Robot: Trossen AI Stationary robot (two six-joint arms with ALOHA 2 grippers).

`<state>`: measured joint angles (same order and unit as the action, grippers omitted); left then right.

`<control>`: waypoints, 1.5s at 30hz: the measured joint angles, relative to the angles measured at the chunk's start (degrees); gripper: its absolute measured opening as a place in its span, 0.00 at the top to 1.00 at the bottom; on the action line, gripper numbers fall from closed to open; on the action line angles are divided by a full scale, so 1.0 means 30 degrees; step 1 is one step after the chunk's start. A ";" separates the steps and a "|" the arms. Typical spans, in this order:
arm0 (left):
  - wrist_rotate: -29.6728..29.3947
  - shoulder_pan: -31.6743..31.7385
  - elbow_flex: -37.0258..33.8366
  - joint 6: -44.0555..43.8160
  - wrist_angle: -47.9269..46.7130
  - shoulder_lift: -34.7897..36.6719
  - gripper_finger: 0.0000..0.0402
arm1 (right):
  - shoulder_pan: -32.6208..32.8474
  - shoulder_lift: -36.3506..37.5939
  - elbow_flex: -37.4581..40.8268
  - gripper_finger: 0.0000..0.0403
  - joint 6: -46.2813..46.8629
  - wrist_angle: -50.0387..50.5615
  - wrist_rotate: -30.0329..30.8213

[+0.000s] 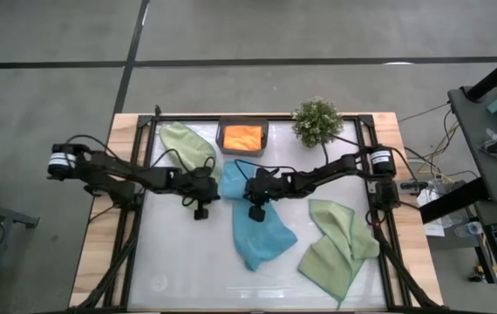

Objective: Fold microfiber towels
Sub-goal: Fold the left blue microfiber towel, then put the folded blue microfiber towel into the black bin

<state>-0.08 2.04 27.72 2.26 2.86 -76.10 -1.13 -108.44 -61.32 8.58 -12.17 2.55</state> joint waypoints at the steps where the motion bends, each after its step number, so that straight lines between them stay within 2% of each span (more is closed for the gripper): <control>1: 0.0004 0.0004 0.0003 0.0000 0.0095 0.0373 1.00 | 0.0000 0.0211 0.0000 0.98 0.0161 0.0084 -0.0003; 7: -0.0329 0.0044 0.0090 0.0916 0.0360 0.2022 1.00 | -0.0009 0.1120 0.0000 0.98 0.1940 0.0872 0.0004; 12: -0.1897 0.0087 0.0046 0.1066 0.1527 0.1747 1.00 | -0.0320 0.1933 -0.0015 0.94 0.3554 0.2004 -0.0003; 19: -0.2335 0.0117 0.0001 0.1078 0.3551 -0.0461 1.00 | -0.0750 0.2668 -0.0019 0.75 0.6141 0.2749 -0.0466; 25: -0.1989 0.0117 0.0025 0.1014 0.4711 -0.3021 1.00 | -0.0874 0.2887 -0.0019 0.57 0.6873 0.3170 -0.2975; 30: -0.1015 0.0168 0.0111 0.0982 0.5405 -0.4146 1.00 | -0.1059 0.2906 -0.0058 0.46 0.8189 0.3619 -0.4368; 34: -0.0940 0.0168 0.0112 0.0969 0.5411 -0.4244 1.00 | -0.1720 0.2955 -0.0058 0.41 0.9569 0.4150 -0.4234; 40: -0.0919 0.0173 0.0112 0.1027 0.5418 -0.4232 1.00 | -0.2706 0.2852 -0.0058 0.34 1.0412 0.4499 -0.1556; 45: -0.0860 0.0197 0.0061 0.1353 0.5411 -0.4232 1.00 | -0.3333 0.2063 -0.0058 0.30 1.0685 0.4220 -0.1330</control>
<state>-2.66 2.63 27.90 6.32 19.09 -88.79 -11.12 -102.25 -61.49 40.63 0.50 -1.43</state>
